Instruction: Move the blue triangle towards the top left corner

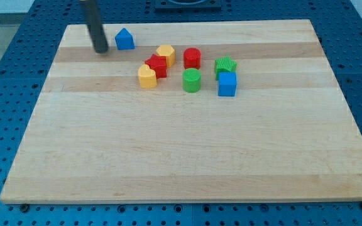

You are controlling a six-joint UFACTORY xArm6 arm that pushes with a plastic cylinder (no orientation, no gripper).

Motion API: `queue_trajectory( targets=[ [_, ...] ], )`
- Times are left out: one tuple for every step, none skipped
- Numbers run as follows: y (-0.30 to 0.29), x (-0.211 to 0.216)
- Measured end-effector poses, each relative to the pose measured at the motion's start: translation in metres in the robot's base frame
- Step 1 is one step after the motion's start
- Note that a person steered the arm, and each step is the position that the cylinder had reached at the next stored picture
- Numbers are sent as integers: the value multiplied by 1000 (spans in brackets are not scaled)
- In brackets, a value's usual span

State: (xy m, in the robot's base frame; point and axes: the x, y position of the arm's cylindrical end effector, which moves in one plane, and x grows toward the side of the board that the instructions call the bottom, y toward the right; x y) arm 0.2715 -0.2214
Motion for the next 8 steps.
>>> queue_trajectory(
  targets=[
    [-3, 1],
    [41, 27],
    [95, 26],
    [109, 11],
    [74, 10],
    [39, 10],
    [67, 10],
    [129, 7]
  ],
)
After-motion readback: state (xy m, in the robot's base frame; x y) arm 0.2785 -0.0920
